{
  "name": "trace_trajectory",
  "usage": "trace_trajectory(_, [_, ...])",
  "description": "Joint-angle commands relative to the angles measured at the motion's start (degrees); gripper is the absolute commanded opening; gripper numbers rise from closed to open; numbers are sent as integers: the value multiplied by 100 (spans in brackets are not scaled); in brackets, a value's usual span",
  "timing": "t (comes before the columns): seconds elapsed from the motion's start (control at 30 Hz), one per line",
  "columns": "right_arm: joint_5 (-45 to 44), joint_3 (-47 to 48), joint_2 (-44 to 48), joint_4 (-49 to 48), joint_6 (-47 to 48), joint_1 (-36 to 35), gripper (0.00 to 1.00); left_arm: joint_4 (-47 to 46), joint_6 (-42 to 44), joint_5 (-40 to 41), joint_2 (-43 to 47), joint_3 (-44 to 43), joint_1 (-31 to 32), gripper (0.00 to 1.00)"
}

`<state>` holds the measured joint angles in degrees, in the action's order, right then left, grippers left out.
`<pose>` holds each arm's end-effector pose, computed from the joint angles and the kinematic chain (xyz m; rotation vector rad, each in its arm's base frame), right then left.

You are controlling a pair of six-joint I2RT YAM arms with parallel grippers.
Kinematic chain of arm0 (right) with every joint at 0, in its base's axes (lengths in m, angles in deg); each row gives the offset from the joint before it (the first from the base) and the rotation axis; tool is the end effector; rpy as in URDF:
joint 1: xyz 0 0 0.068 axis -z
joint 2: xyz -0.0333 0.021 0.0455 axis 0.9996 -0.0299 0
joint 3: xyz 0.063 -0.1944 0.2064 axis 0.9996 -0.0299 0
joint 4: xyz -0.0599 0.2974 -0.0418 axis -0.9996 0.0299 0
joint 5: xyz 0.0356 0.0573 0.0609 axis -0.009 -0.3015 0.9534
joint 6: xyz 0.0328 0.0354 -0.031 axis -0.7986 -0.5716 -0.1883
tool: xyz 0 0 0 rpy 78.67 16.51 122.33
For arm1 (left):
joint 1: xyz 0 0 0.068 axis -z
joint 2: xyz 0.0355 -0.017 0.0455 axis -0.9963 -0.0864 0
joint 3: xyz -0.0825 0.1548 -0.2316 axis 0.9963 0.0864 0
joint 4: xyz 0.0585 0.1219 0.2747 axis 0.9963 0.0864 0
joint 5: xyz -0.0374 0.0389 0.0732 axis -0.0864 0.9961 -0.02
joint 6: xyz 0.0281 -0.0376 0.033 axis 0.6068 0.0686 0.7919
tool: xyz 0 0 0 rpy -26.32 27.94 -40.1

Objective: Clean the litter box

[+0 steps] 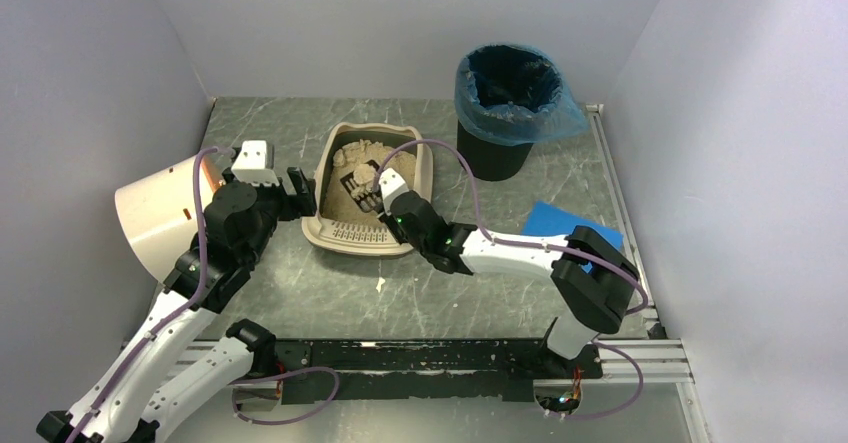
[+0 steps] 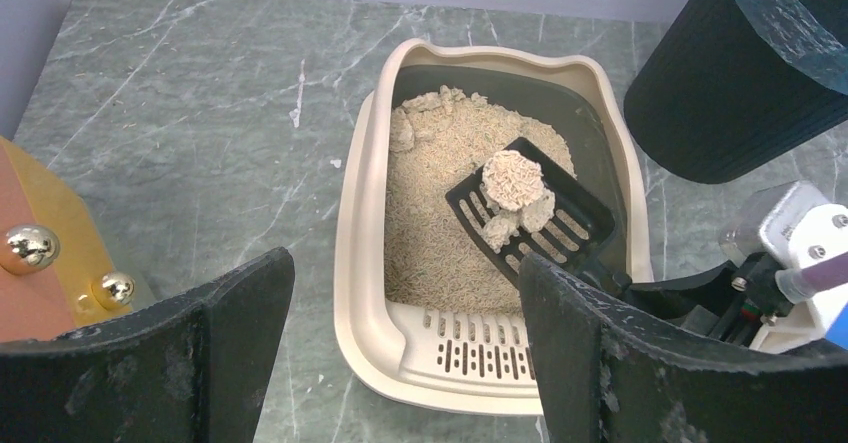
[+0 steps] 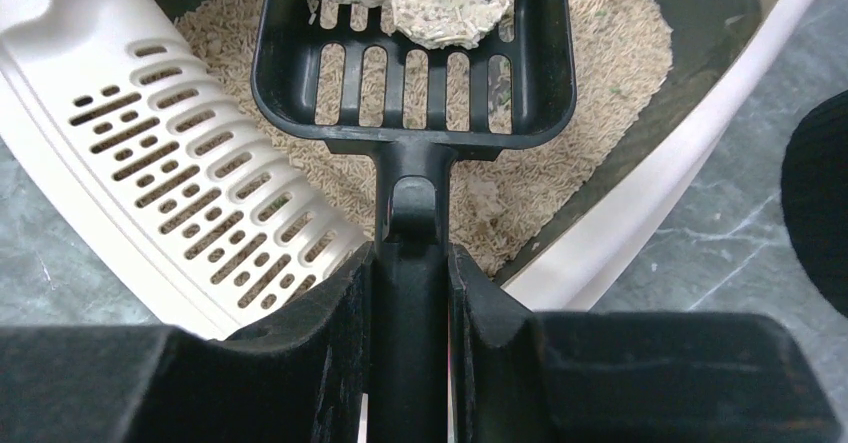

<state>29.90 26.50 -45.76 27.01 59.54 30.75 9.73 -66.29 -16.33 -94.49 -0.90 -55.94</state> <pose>0.2255 0.3268 0.2047 -0.7811 1.8873 0.2389 0.1754 -0.0808 0.3678 -0.0380 1.7732 -0.2171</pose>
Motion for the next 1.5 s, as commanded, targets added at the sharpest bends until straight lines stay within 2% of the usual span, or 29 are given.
trace_trajectory(0.0, [422, 64, -149, -100, -388, 156, 0, 53, 31, 29, 27, 12, 34, 87])
trace_trajectory(0.17, [682, 548, -365, 392, -604, 422, 0, 53, 27, 26, 13, 3, 34, 87])
trace_trajectory(0.33, [1302, 934, -260, 771, -1002, 724, 0, 53, 10, -5, 14, 11, 34, 87])
trace_trajectory(0.67, [1565, 1521, -136, 1331, -1827, 847, 0, -61, 16, -383, -71, 50, 34, 78])
trace_trajectory(0.8, [1663, 1571, -16, 1336, -2007, 841, 0, -214, 28, -761, -47, 113, 34, 71])
trace_trajectory(0.97, [1625, 1706, 27, 1472, -2049, 841, 0, -551, -25, -1781, -166, 257, 34, 60])
trace_trajectory(1.1, [1622, 1732, 109, 1469, -2019, 841, 0, -795, -172, -2623, -663, 245, 34, 48])
trace_trajectory(1.47, [1622, 1613, 274, 1340, -1935, 830, 0, -742, -711, -3415, -1985, -188, 43, 34])
